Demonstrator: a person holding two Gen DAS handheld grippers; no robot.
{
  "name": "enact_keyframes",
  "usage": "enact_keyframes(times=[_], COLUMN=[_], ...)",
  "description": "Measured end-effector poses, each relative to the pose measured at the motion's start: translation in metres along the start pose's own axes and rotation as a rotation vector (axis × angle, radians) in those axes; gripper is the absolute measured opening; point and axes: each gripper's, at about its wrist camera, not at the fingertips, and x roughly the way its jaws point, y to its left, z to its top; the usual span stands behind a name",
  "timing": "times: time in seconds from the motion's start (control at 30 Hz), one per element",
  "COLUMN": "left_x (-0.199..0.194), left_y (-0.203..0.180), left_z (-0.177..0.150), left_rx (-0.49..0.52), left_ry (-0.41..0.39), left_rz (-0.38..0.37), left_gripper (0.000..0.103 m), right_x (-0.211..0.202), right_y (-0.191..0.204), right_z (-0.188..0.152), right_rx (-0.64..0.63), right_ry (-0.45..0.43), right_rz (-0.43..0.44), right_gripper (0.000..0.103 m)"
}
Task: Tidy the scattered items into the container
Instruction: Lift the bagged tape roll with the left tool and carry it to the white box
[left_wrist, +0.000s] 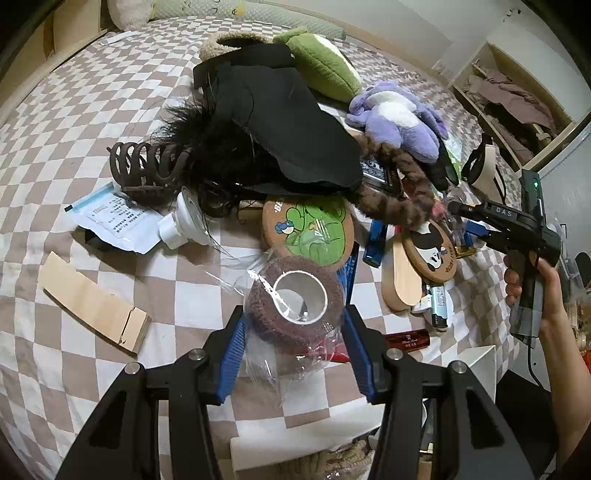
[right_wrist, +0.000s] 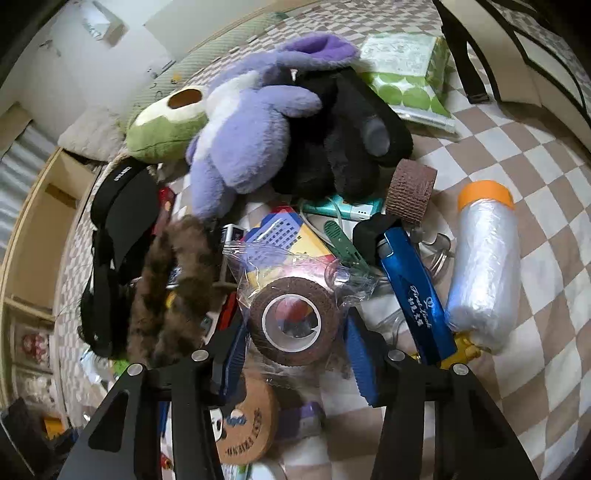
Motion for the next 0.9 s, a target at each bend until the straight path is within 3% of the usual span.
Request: enact_keyframes(times=[0.37,0.57,0.9], left_x=[-0.034,-0.056,-0.092], left_y=[-0.001,-0.006,-0.024], left_z=[0.001,-0.003,-0.017], left_rx=[0.001,0.028,0.093], left_ry=[-0.088,-0.146,-0.241], left_rz=[-0.019,-0.026,-0.055], left_gripper=[0.051,0.051,0.051], right_x=[-0.057,-0.094,-0.120], right_y=[0.008,0.008,0.025], right_z=[-0.002,-0.007,-0.045], right_rx=[0.016,0.071,0.049], right_ry=[-0.075,-0.117,-0.037], right_rz=[0.109,0.228,0.422], right_gripper=[0.051,0.051,0.051])
